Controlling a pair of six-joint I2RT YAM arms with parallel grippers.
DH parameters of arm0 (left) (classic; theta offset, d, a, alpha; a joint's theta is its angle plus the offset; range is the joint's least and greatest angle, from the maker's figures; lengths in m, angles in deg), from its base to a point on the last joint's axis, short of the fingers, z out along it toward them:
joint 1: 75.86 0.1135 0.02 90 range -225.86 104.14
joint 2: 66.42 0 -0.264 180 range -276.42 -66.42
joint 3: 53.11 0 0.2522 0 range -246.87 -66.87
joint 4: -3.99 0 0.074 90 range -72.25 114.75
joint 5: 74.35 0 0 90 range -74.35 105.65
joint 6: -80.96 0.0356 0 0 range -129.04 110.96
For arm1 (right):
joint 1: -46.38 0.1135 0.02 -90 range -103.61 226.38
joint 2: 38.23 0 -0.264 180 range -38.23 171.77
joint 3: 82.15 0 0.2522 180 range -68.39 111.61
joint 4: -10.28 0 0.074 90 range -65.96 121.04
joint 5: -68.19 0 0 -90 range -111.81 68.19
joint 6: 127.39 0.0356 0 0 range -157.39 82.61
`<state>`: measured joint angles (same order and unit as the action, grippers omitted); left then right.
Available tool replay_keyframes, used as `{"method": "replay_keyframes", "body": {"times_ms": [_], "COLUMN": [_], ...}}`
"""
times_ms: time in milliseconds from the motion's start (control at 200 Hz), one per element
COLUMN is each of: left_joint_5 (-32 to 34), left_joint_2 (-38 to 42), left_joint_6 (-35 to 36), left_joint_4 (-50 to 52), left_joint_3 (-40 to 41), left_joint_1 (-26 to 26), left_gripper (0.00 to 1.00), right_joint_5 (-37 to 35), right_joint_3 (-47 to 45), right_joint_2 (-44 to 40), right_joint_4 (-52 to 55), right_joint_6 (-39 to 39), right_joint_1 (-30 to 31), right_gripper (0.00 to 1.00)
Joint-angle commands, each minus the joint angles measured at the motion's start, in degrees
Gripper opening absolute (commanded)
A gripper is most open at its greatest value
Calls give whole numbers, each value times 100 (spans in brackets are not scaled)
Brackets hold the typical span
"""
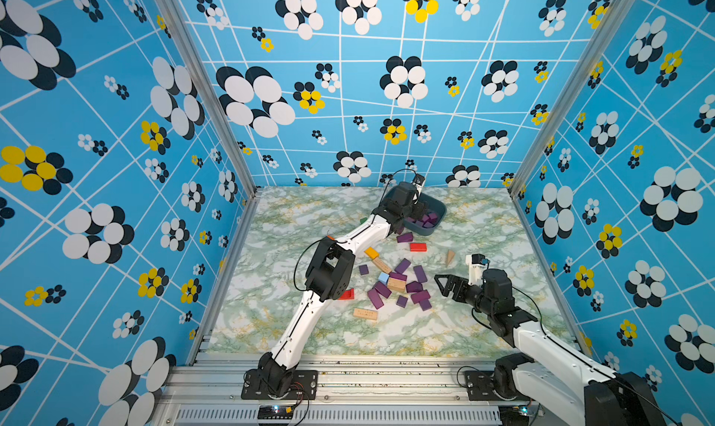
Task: Pick purple bricks into the storage bin
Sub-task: Place the building block in the storage box, then pick up the building block from the center of the board.
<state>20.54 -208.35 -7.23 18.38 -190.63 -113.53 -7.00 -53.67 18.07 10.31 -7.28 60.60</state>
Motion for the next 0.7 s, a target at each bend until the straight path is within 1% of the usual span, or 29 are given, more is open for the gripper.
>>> {"method": "replay_keyframes", "body": {"times_ms": [0, 115, 220, 275, 385, 500, 580, 635, 695], "left_joint_5": [232, 416, 633, 644, 660, 404, 190, -16, -80], "left_joint_2": [753, 1788, 2816, 3363, 4470, 5652, 6470, 6963, 7458], "left_joint_6": [270, 462, 470, 453, 401, 390, 340, 339, 334], "left_joint_4": [-442, -1212, -1786, -1978, -2183, -2479, -2838, -2741, -2502], "left_joint_3": [710, 2071, 3340, 3980, 5270, 6642, 7675, 8148, 8570], "left_joint_1": [-47, -116, -184, -221, -331, -429, -504, -571, -667], "left_gripper": [91, 96, 98, 98, 100, 100, 100, 99, 100], "right_joint_5": [-297, -450, -485, -547, -913, -1369, -1383, -1373, -1375], "right_joint_3": [125, 303, 700, 979, 1437, 1875, 2169, 2323, 2481], "right_joint_2": [41, 89, 360, 534, 787, 1080, 1372, 1560, 1792], "right_joint_4": [310, 518, 1039, 1415, 1974, 2417, 2633, 2703, 2727], "right_joint_6": [-163, -237, -340, -487, -705, -920, -1063, -1089, -1117], "right_joint_1": [11, 19, 74, 150, 408, 742, 905, 958, 1014], "right_gripper": [99, 98, 94, 91, 88, 84, 81, 78, 73]}}
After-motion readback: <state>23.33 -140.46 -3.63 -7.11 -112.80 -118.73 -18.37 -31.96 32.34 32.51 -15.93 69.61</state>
